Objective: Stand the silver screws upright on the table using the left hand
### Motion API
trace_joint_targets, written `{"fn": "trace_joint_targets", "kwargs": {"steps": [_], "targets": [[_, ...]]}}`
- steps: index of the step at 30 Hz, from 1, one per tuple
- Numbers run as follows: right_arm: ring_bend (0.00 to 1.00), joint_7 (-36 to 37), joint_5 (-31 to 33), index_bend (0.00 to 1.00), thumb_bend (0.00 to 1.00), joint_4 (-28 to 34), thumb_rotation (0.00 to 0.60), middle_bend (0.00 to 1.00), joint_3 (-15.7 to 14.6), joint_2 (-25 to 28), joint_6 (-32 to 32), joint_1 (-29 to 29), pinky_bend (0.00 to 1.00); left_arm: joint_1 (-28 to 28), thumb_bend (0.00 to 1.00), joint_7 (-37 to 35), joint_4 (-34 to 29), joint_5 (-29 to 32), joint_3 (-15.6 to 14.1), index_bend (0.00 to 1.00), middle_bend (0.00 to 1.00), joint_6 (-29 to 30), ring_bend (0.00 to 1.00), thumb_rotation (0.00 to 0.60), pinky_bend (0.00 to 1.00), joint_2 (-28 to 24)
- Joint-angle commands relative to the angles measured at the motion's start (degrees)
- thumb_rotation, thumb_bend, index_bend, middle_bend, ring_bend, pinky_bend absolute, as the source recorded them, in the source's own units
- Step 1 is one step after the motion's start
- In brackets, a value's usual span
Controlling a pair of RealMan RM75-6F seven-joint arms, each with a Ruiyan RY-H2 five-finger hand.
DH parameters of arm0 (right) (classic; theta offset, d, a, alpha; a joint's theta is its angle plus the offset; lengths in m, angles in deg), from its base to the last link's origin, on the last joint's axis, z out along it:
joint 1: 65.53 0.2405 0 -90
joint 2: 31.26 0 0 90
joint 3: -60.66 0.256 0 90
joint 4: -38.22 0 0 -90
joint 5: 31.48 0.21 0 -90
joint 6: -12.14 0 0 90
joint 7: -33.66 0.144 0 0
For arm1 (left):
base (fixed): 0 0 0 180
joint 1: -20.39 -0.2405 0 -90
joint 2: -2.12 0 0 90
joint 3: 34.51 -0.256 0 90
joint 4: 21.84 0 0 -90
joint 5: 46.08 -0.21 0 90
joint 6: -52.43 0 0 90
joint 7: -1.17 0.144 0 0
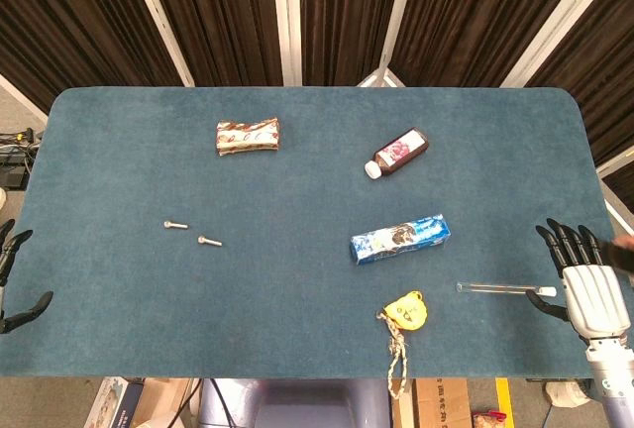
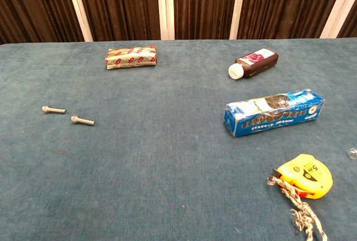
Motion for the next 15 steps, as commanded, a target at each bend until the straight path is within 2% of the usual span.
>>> {"fn": "trace_joint_targets", "kwargs": {"steps": [1, 15], "targets": [[0.10, -0.1, 0.0, 0.11, 0.17, 0.0, 0.600, 0.09, 0.0, -0.1, 0.0, 0.0, 0.00, 0.1, 0.34, 0.2, -0.1, 0.2, 0.1, 0.14, 0.00, -0.3, 0.00, 0.600, 0.00, 0.0], [0.10, -0.6, 0.3, 0.11, 0.17, -0.1, 0.600, 0.09, 0.0, -0.7, -0.6, 0.3, 0.00, 0.6, 0.34, 1.0, 0.1, -0.7, -0.4, 0.16, 0.00, -1.4, 0.00, 0.600, 0.00, 0.4]]}}
